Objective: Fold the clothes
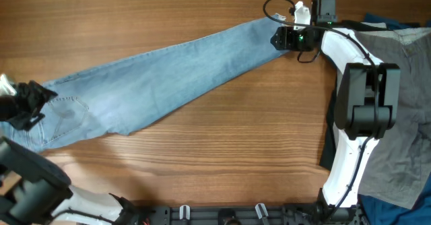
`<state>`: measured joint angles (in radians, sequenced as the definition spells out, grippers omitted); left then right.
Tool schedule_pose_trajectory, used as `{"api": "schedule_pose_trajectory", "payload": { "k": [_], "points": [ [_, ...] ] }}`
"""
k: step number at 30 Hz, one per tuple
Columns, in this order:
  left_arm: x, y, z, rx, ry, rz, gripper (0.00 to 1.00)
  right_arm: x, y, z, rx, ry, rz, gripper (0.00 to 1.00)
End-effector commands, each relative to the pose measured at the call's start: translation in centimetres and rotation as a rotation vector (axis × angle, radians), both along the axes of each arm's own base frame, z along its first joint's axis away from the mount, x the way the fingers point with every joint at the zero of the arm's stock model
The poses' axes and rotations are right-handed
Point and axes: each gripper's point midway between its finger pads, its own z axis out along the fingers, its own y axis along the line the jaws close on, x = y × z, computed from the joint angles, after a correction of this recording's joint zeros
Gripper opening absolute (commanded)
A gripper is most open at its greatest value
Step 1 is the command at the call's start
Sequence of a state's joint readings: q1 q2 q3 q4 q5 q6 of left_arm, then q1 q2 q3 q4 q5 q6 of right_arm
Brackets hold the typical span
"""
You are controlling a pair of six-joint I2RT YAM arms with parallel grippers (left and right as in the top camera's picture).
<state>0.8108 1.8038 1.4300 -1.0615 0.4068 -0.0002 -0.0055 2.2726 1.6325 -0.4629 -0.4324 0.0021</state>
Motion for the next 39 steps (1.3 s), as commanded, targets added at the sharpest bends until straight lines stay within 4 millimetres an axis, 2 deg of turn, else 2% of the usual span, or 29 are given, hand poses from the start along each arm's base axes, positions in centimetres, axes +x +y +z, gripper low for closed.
{"api": "schedule_pose_trajectory", "payload": {
  "k": [1, 2, 3, 5, 7, 9, 11, 12, 13, 14, 15, 16, 18, 19, 22, 23, 25, 27, 29, 31, 33, 34, 35, 37, 39],
  "points": [
    [1.7, -1.9, 5.0, 0.078, -0.129, -0.084, 0.72, -2.6, 2.4, -3.0, 0.122, 0.126, 0.059, 0.23],
    [1.9, -2.5, 5.6, 0.097, -0.144, -0.116, 0.72, -2.7, 2.3, -2.8, 0.124, 0.13, 0.057, 0.04],
    [2.2, -3.1, 6.0, 0.109, -0.155, -0.141, 0.72, -2.5, 1.7, -2.0, 0.125, 0.12, 0.046, 0.04],
    [2.7, -4.1, 6.3, 0.112, -0.163, -0.17, 0.72, -1.1, -0.2, 1.4, 0.14, 0.078, -0.022, 0.04],
    [3.0, -4.7, 6.3, 0.111, -0.164, -0.19, 0.72, 1.0, -3.7, 7.1, 0.163, -0.023, -0.128, 0.04],
    [3.3, -5.1, 6.3, 0.112, -0.168, -0.205, 0.75, 2.1, -8.7, 14.6, 0.192, -0.124, -0.266, 0.04],
    [3.6, -5.2, 6.4, 0.114, -0.178, -0.21, 0.76, 2.1, -12.8, 20.9, 0.19, -0.233, -0.344, 0.04],
    [3.6, -5.2, 6.5, 0.113, -0.182, -0.211, 0.76, 1.9, -13.8, 22.8, 0.184, -0.269, -0.358, 0.04],
    [3.9, -5.6, 6.7, 0.096, -0.202, -0.217, 0.75, 1.4, -14.6, 25.6, 0.19, -0.316, -0.361, 0.04],
    [4.1, -5.9, 6.9, 0.079, -0.222, -0.222, 0.75, 0.8, -13.7, 27.8, 0.22, -0.353, -0.325, 0.04],
    [4.1, -6.0, 7.0, 0.074, -0.225, -0.223, 0.75, 0.4, -12.5, 28.6, 0.241, -0.356, -0.294, 0.04],
    [4.1, -6.0, 7.0, 0.073, -0.225, -0.223, 0.75, 0.1, -10.5, 28.9, 0.264, -0.343, -0.251, 0.04],
    [4.1, -6.0, 7.0, 0.073, -0.225, -0.223, 0.76, -0.7, -5.6, 28.4, 0.287, -0.287, -0.164, 0.04],
    [4.1, -6.0, 7.0, 0.074, -0.225, -0.223, 0.76, -1.5, -0.9, 27.8, 0.29, -0.243, -0.068, 0.04],
    [4.1, -6.0, 7.0, 0.073, -0.225, -0.223, 0.76, -4.1, 10.0, 27.1, 0.257, -0.221, 0.157, 0.04],
    [4.1, -6.0, 7.0, 0.073, -0.225, -0.223, 0.76, -5.1, 13.7, 26.2, 0.201, -0.218, 0.211, 0.04],
    [4.1, -6.0, 7.0, 0.072, -0.223, -0.223, 0.76, -7.0, 18.6, 24.0, 0.078, -0.202, 0.27, 0.04],
    [4.0, -6.1, 6.9, 0.068, -0.219, -0.223, 0.77, -9.6, 23.6, 21.3, 0.042, -0.156, 0.368, 0.04],
    [4.0, -6.1, 6.9, 0.068, -0.219, -0.223, 0.77, -11.5, 27.1, 18.4, 0.02, -0.111, 0.458, 0.04],
    [4.0, -6.1, 6.9, 0.068, -0.219, -0.223, 0.77, -12.3, 28.8, 14.2, -0.048, -0.055, 0.487, 0.06],
    [4.0, -6.1, 6.9, 0.068, -0.219, -0.223, 0.78, -12.9, 29.6, 10.8, -0.071, 0.008, 0.509, 0.18],
    [4.0, -6.1, 6.9, 0.068, -0.219, -0.223, 0.78, -13.4, 29.9, 10.0, -0.059, 0.036, 0.526, 0.31],
    [4.0, -6.1, 6.9, 0.069, -0.219, -0.223, 0.79, -14.1, 30.5, 9.7, -0.027, 0.055, 0.573, 0.47],
    [4.0, -6.1, 6.9, 0.069, -0.219, -0.223, 0.8, -14.6, 31.2, 10.7, 0.016, 0.034, 0.628, 0.54],
    [4.0, -6.1, 6.9, 0.069, -0.219, -0.223, 0.82, -14.5, 31.0, 12.4, 0.019, -0.021, 0.661, 0.56]
  ]
}}
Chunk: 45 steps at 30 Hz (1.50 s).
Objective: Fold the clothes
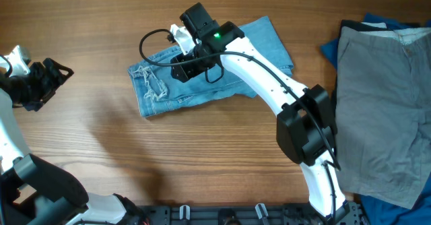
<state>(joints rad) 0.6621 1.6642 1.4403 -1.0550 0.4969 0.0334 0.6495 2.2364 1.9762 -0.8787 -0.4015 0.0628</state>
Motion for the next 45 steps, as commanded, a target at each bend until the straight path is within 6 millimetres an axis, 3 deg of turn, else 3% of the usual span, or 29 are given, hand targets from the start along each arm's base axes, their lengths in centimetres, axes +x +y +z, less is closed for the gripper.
{"api": "schedule_pose_trajectory", "payload": {
  "k": [1, 3, 4, 5, 9, 10, 12, 15, 17, 19, 23, 28, 33, 35, 40, 42, 45],
  "points": [
    [0.3, -0.3, 1.0, 0.012, -0.036, -0.026, 0.83, 0.9, -0.8, 4.3, 0.048, -0.104, 0.027, 0.56],
    [0.3, -0.5, 0.6, 0.002, -0.024, -0.031, 0.83, 2.9, -3.2, 5.2, 0.004, -0.137, -0.086, 0.55],
    [0.2, -1.4, -0.1, -0.016, -0.001, -0.049, 0.85, 4.1, -5.0, 5.0, -0.031, -0.13, -0.179, 0.43],
    [0.3, -2.5, -1.0, -0.024, 0.015, -0.09, 0.85, 5.6, -7.7, 4.5, -0.077, -0.112, -0.292, 0.38],
    [2.7, -11.8, -6.7, -0.084, 0.052, -0.352, 0.99, 9.2, -17.9, 3.4, -0.085, 0.059, -0.652, 0.2],
    [3.1, -13.6, -8.2, -0.086, 0.073, -0.403, 1.0, 9.3, -18.8, 3.4, -0.058, 0.089, -0.649, 0.13],
    [3.5, -16.4, -10.6, -0.111, 0.121, -0.459, 1.0, 8.6, -18.8, 3.4, 0.012, 0.124, -0.531, 0.04],
    [4.0, -18.8, -14.2, -0.127, 0.168, -0.519, 1.0, 6.8, -18.6, 1.0, -0.012, 0.155, -0.44, 0.04],
    [3.6, -19.3, -16.3, -0.143, 0.215, -0.529, 0.99, 5.8, -18.1, -0.8, -0.022, 0.191, -0.429, 0.04],
    [2.9, -19.3, -17.6, -0.158, 0.261, -0.527, 0.99, 4.3, -15.5, -1.2, 0.084, 0.19, -0.264, 0.04],
    [2.9, -19.0, -16.9, -0.159, 0.266, -0.518, 0.95, 1.7, -10.8, -2.3, 0.188, 0.195, -0.112, 0.04],
    [3.9, -18.7, -13.1, -0.163, 0.263, -0.515, 0.99, -2.9, -6.0, -7.6, 0.164, 0.171, 0.02, 0.04],
    [3.0, -18.5, -12.7, -0.169, 0.29, -0.523, 1.0, -4.1, -7.0, -13.7, 0.023, 0.287, -0.117, 0.04],
    [3.0, -17.5, -12.8, -0.153, 0.291, -0.509, 1.0, -4.8, -7.7, -15.7, -0.022, 0.356, -0.169, 0.04],
    [2.6, -13.0, -13.9, -0.027, 0.324, -0.474, 0.99, -4.9, -7.8, -16.0, -0.032, 0.366, -0.185, 0.05],
    [3.4, -13.8, -14.3, -0.044, 0.271, -0.485, 0.99, -4.8, -7.8, -16.0, -0.032, 0.363, -0.186, 0.04],
    [2.4, -15.9, -16.8, -0.06, 0.3, -0.534, 0.95, -4.8, -7.8, -16.0, -0.032, 0.363, -0.186, 0.04]
  ]
}}
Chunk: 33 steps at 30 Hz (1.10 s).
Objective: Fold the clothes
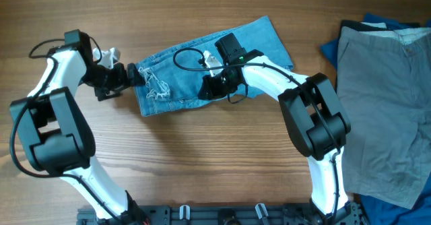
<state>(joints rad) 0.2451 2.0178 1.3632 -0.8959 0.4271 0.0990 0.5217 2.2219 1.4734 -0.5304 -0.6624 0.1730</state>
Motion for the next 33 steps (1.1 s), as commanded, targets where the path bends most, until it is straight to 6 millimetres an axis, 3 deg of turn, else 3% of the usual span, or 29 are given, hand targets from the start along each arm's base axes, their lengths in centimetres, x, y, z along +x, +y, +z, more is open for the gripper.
{"api": "schedule_pose_trajectory", "payload": {
  "k": [1, 2, 4, 6, 8, 11, 12, 15, 16, 19, 20, 21, 25, 27, 28, 31, 32, 33],
  "points": [
    [-2.1, -3.1, -3.2, -0.049, 0.064, -0.082, 0.93, -1.1, -2.4, -5.5, -0.159, 0.059, -0.035, 0.04],
    [-3.2, -4.3, -4.9, -0.091, 0.104, -0.095, 0.91, -1.0, -2.3, -5.4, -0.156, 0.056, -0.035, 0.04],
    [-4.7, -5.0, -6.6, -0.115, 0.167, -0.099, 0.9, -1.0, -2.3, -5.5, -0.161, 0.069, -0.058, 0.04],
    [-5.1, -5.4, -7.7, -0.129, 0.19, -0.104, 0.88, -0.9, -2.3, -5.4, -0.16, 0.068, -0.063, 0.04],
    [-4.6, -6.2, -7.6, -0.163, 0.169, -0.11, 0.84, -0.9, -2.3, -5.4, -0.16, 0.069, -0.063, 0.04],
    [-4.3, -7.1, -7.4, -0.184, 0.149, -0.127, 0.65, -0.9, -2.3, -5.4, -0.16, 0.069, -0.063, 0.04],
    [-4.4, -7.2, -7.4, -0.186, 0.156, -0.126, 0.41, -0.9, -2.3, -5.4, -0.16, 0.069, -0.062, 0.04],
    [-4.9, -6.2, -7.0, -0.163, 0.193, -0.108, 0.11, -0.9, -2.3, -5.4, -0.159, 0.068, -0.062, 0.04],
    [-5.1, -4.7, -6.2, -0.114, 0.226, -0.095, 0.05, -0.8, -2.3, -5.2, -0.158, 0.063, -0.057, 0.04],
    [-3.7, 0.2, -2.1, 0.058, 0.245, -0.061, 0.04, 0.9, -2.9, -3.5, -0.139, 0.035, -0.086, 0.04],
    [-2.9, 2.1, 0.4, 0.116, 0.241, -0.044, 0.04, 1.7, -3.3, -2.3, -0.123, 0.018, -0.105, 0.04],
    [-2.0, 4.4, 4.6, 0.183, 0.227, -0.021, 0.04, 2.9, -3.8, 0.3, -0.073, -0.004, -0.13, 0.04],
    [0.4, 6.3, 13.3, 0.266, 0.114, 0.004, 0.04, 4.9, -5.3, 5.2, 0.003, -0.069, -0.181, 0.04],
    [2.2, 5.6, 16.8, 0.289, 0.008, -0.006, 0.04, 6.1, -6.8, 7.5, 0.024, -0.114, -0.221, 0.04],
    [2.9, 4.9, 17.5, 0.282, -0.029, -0.015, 0.04, 6.6, -7.4, 8.1, 0.029, -0.127, -0.237, 0.04],
    [5.6, -0.3, 18.7, 0.168, -0.155, -0.097, 0.04, 7.7, -9.2, 8.6, 0.031, -0.14, -0.281, 0.04],
    [6.9, -3.7, 18.9, 0.101, -0.216, -0.154, 0.04, 8.1, -10.1, 8.6, 0.029, -0.124, -0.318, 0.04],
    [7.5, -5.2, 18.8, 0.096, -0.233, -0.174, 0.04, 8.4, -10.7, 8.6, 0.03, -0.116, -0.339, 0.04]
  ]
}}
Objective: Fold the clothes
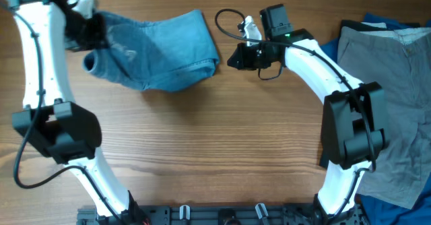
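The folded light-blue jeans lie bunched at the upper left of the wooden table, their left end raised off the surface. My left gripper is shut on that raised left end, which curls into a roll below it. My right gripper points left, just off the jeans' right edge and apart from the cloth. Its fingers are too dark and small to read.
Grey shorts are spread at the right side of the table, over a dark blue garment that pokes out at their edges. The right arm's cable loops above the jeans' right end.
The jeans have shifted left and up the table, their left end now lifted in my left gripper. My right gripper has come off the cloth and now sits right of it.
The jeans first lay stretched out across the table, one gripper at each end. Then they were folded in half with my right gripper on them. Then my left gripper met their left edge, and now it holds that end raised further left.
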`<state>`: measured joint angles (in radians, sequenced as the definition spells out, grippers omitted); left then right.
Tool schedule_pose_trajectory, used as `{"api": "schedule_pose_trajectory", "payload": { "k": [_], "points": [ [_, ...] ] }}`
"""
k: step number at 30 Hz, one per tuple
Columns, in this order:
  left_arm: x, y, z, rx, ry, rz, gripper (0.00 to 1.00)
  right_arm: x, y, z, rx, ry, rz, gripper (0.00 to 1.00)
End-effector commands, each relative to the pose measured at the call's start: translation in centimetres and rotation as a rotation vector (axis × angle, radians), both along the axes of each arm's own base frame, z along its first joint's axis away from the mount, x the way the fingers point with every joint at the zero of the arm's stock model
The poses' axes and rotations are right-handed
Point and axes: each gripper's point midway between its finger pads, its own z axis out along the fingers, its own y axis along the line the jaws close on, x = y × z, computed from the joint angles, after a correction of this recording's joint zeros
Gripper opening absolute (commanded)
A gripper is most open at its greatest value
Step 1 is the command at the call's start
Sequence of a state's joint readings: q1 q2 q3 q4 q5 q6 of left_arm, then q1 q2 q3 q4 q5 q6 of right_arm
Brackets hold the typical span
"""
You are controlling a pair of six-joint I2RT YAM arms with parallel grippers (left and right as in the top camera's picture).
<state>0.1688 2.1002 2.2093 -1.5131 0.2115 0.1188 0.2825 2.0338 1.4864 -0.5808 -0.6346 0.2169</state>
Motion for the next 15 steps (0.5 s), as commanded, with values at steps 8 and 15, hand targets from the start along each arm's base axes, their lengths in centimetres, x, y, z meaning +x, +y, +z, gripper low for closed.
{"api": "schedule_pose_trajectory", "payload": {
  "k": [8, 15],
  "points": [
    [10.7, -23.2, -8.3, -0.273, -0.193, -0.172, 0.82, 1.4, -2.8, 0.1, -0.026, 0.016, -0.104, 0.04],
    [8.4, -22.7, -4.7, -0.252, -0.185, -0.203, 1.0, 1.7, -2.6, 0.4, -0.03, -0.049, -0.046, 0.14]
  ]
}}
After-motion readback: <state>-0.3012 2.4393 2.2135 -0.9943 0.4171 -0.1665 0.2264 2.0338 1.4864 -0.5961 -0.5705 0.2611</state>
